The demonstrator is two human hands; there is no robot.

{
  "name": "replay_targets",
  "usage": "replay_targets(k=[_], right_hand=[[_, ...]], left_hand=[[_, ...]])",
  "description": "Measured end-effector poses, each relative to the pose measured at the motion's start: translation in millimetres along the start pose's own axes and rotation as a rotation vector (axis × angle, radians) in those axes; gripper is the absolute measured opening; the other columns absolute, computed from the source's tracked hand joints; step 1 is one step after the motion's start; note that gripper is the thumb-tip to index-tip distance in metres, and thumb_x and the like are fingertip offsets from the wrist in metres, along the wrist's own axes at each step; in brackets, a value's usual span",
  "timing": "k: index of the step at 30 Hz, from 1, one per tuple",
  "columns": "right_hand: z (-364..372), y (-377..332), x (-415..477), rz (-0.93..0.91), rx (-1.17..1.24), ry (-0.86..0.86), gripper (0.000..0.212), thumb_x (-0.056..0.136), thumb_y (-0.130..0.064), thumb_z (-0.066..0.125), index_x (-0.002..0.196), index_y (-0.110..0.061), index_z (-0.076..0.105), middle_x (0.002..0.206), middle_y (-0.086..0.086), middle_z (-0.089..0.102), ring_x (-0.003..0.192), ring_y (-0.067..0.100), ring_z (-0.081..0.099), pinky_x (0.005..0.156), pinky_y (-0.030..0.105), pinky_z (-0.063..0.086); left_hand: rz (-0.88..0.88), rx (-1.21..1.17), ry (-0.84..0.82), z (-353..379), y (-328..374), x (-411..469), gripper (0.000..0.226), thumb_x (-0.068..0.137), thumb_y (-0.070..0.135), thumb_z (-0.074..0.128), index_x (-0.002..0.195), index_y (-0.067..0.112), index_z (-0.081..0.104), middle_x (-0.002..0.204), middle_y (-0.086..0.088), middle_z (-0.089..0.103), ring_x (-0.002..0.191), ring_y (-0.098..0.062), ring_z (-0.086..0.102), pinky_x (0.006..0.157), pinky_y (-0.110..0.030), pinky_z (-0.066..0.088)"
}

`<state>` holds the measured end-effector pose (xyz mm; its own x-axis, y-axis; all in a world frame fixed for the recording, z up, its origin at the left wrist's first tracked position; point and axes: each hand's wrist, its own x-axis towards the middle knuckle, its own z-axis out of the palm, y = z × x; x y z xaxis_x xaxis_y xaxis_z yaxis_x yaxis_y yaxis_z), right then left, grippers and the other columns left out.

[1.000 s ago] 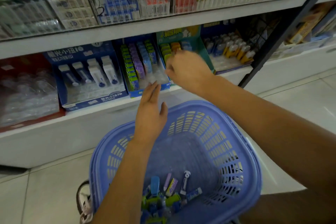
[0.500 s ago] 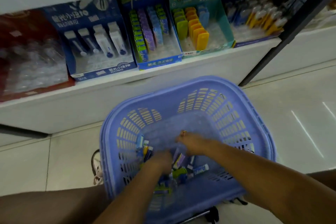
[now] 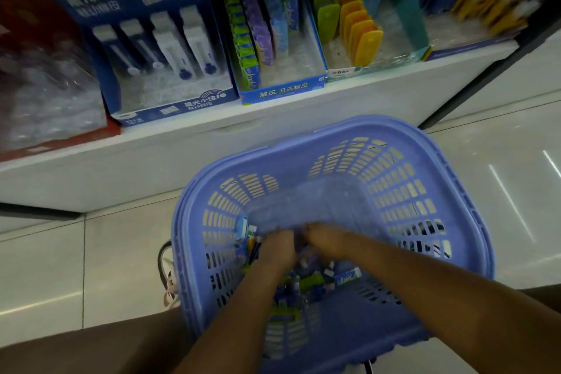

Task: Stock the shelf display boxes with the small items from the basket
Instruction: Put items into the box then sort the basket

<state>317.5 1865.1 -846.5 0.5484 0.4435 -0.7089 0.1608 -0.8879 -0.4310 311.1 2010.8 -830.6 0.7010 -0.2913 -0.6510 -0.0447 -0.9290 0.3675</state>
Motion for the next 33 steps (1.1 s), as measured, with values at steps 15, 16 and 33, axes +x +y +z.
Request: replay_targets(k=[15,16,33], right_hand=[[-140,21,-97,-0.092,1.062,0.168,0.039,0.08,0.019,0.057,0.106,-0.01,0.06,0.089,0.009,0.064,0.082,0.015,0.059,0.075,0.025,0.05],[-147,21,-105,-0.113,1.104,0.194,0.037,0.081,0.018,0.057,0.105,-0.01,0.061,0.091,0.009,0.065,0.082,0.015,0.061,0.077,0.027,0.05],[-231,11,-193,-0.354,1.214,0.698,0.019,0.086,-0.004,0.06,0.103,-0.006,0.067,0.08,0.005,0.07,0.066,0.009,0.062,0.065,0.016,0.053]], left_hand=[[0.116,-1.082,-0.239,-112,59,-16,0.011,0.097,0.009,0.048,0.102,0.006,0.057,0.09,-0.012,0.065,0.068,-0.009,0.066,0.072,-0.023,0.054],[0.141,-1.148,-0.232,-119,65,-22,0.012,0.097,0.009,0.048,0.099,0.007,0.059,0.087,-0.009,0.067,0.068,-0.009,0.068,0.071,-0.023,0.055],[0.387,-1.414,0.257,-185,156,-70,0.017,0.096,0.012,0.05,0.099,-0.002,0.058,0.084,-0.007,0.07,0.062,-0.009,0.069,0.059,-0.017,0.055]])
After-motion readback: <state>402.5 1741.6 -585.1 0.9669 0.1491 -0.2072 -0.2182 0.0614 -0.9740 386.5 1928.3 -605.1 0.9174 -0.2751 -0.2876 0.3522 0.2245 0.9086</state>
